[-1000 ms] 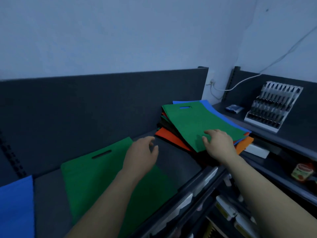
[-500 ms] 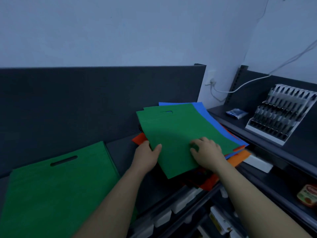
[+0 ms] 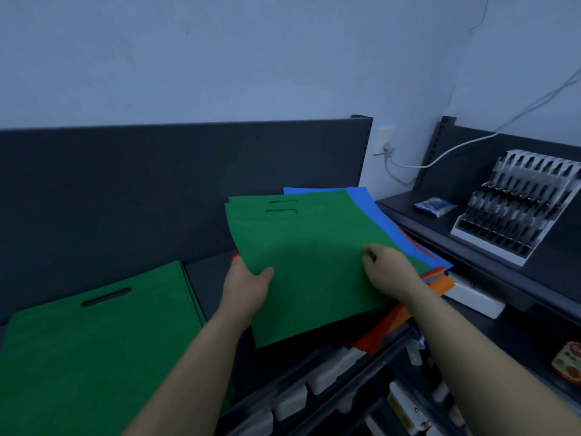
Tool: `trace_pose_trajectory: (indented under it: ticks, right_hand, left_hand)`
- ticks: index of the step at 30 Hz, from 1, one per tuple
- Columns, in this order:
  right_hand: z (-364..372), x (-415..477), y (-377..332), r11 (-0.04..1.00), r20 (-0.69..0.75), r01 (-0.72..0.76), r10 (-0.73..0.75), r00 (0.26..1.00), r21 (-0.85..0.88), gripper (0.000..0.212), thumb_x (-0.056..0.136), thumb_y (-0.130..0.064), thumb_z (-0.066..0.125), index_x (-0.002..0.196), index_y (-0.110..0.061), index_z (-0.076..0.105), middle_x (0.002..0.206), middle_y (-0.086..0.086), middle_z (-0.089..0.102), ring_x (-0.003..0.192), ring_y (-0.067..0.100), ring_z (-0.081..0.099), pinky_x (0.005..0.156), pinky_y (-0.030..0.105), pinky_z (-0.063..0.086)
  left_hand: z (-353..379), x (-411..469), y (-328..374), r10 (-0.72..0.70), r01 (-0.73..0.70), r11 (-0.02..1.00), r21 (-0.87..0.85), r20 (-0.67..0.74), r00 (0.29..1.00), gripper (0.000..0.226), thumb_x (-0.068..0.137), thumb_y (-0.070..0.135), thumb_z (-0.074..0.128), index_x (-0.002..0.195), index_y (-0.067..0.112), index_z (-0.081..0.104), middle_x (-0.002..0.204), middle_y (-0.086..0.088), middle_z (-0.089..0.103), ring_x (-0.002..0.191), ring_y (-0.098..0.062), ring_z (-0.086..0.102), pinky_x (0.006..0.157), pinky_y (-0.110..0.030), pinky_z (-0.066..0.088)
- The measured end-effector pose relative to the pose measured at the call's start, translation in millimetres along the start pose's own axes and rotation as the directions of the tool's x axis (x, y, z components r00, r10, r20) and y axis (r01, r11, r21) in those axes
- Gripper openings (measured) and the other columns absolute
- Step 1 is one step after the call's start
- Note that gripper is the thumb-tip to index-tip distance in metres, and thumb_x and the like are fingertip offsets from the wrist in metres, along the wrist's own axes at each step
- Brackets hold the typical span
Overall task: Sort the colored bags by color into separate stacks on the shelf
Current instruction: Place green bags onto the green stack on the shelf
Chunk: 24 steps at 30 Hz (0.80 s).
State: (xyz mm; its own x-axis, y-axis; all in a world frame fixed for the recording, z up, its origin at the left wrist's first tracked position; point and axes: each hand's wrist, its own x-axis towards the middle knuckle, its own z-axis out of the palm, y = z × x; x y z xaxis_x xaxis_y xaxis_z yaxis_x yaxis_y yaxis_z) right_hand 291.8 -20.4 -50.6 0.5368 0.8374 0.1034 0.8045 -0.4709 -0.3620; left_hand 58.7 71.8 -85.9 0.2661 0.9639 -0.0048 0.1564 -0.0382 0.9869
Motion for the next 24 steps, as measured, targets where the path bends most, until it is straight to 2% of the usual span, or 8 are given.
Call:
trace_pose_trajectory:
  ticks: [2, 5, 7, 10, 13, 15, 17, 24]
  right_hand:
    - [-5.2, -2.6, -2.6, 0.999, -0.009, 0.013, -0.013, 1.000, 0.037, 0.039, 0.096, -0.018, 0.044, 0.133, -0.009, 0.053, 0.127, 0.014, 0.060, 0.107, 0.030, 0.057, 0.090, 0.036, 0.046]
    - [-12.6, 2.7, 8.3, 0.984, -0.063, -0.100, 0.092, 0.994, -0.145, 0.038, 0.096, -0.029, 0.044, 0.127, -0.008, 0.051, 0.123, 0.016, 0.057, 0.108, 0.034, 0.054, 0.092, 0.039, 0.043]
    - [-11.7, 2.4, 13.3, 0.968, 0.003, -0.129, 0.133, 0.991, -0.216, 0.034, 0.097, -0.032, 0.038, 0.116, -0.008, 0.053, 0.118, 0.016, 0.059, 0.106, 0.034, 0.055, 0.094, 0.040, 0.041]
    - [-3.8, 0.7, 13.4, 0.998, 0.037, -0.057, 0.059, 0.998, -0.040, 0.036, 0.100, -0.023, 0.034, 0.129, -0.009, 0.049, 0.118, 0.014, 0.062, 0.090, 0.030, 0.058, 0.082, 0.036, 0.045]
    - [-9.7, 0.8, 10.2, 0.994, 0.020, -0.047, 0.045, 0.999, 0.101, 0.042, 0.101, -0.017, 0.034, 0.142, -0.012, 0.038, 0.106, 0.008, 0.061, 0.063, 0.015, 0.047, 0.056, 0.029, 0.038]
    - [-14.3, 2.0, 11.1, 0.995, -0.002, -0.079, 0.080, 0.997, 0.061, 0.045, 0.101, -0.022, 0.035, 0.144, -0.011, 0.035, 0.121, 0.013, 0.059, 0.083, 0.024, 0.056, 0.073, 0.037, 0.048]
    - [-14.5, 0.5, 9.9, 0.994, 0.030, -0.110, 0.109, 0.994, 0.016, 0.047, 0.101, -0.027, 0.036, 0.144, -0.008, 0.034, 0.137, 0.015, 0.050, 0.112, 0.032, 0.053, 0.095, 0.044, 0.045]
    - [-2.3, -4.8, -3.4, 0.991, 0.053, -0.102, 0.098, 0.994, 0.090, 0.047, 0.096, -0.030, 0.054, 0.133, -0.002, 0.045, 0.133, 0.018, 0.052, 0.120, 0.034, 0.050, 0.102, 0.049, 0.041]
  left_hand:
    - [-0.7, -1.6, 1.6, -0.017, 0.017, 1.000, -0.003, -0.051, 0.999, 0.037, 0.089, 0.010, 0.063, 0.119, 0.013, 0.042, 0.106, 0.000, 0.058, 0.079, -0.008, 0.056, 0.055, -0.021, 0.043]
    - [-2.7, -1.7, 2.1, -0.003, 0.002, 1.000, -0.019, -0.076, 0.997, 0.058, 0.089, 0.007, 0.064, 0.136, 0.012, 0.032, 0.106, 0.002, 0.054, 0.081, -0.011, 0.055, 0.056, -0.019, 0.043]
    - [-2.4, -0.3, 1.3, -0.019, 0.016, 0.999, -0.029, -0.075, 0.997, 0.049, 0.088, 0.009, 0.064, 0.131, 0.009, 0.039, 0.109, -0.001, 0.058, 0.084, -0.014, 0.057, 0.058, -0.021, 0.045]
    - [2.5, -1.7, 0.0, -0.027, 0.026, 0.999, -0.039, -0.021, 0.999, 0.027, 0.089, 0.010, 0.063, 0.113, 0.012, 0.049, 0.105, -0.001, 0.061, 0.083, -0.011, 0.058, 0.060, -0.022, 0.046]
    - [3.7, -2.2, 0.7, -0.032, 0.030, 0.997, -0.064, -0.021, 0.999, 0.032, 0.090, 0.010, 0.062, 0.116, 0.014, 0.043, 0.100, 0.003, 0.057, 0.081, -0.006, 0.054, 0.058, -0.020, 0.042]
    - [2.5, -1.5, 1.7, -0.048, 0.046, 0.996, -0.074, -0.024, 0.999, 0.032, 0.090, 0.009, 0.062, 0.113, 0.016, 0.041, 0.097, 0.005, 0.055, 0.081, -0.009, 0.054, 0.059, -0.021, 0.043]
    - [2.7, -1.5, 2.1, -0.059, 0.059, 0.996, -0.060, -0.008, 0.998, 0.030, 0.090, 0.009, 0.062, 0.113, 0.015, 0.043, 0.101, 0.002, 0.058, 0.086, -0.013, 0.056, 0.060, -0.021, 0.044]
    - [-1.6, -7.4, 2.7, -0.009, 0.009, 1.000, 0.003, -0.012, 1.000, 0.046, 0.088, 0.003, 0.059, 0.129, 0.015, 0.043, 0.111, 0.000, 0.058, 0.089, -0.011, 0.056, 0.061, -0.020, 0.043]
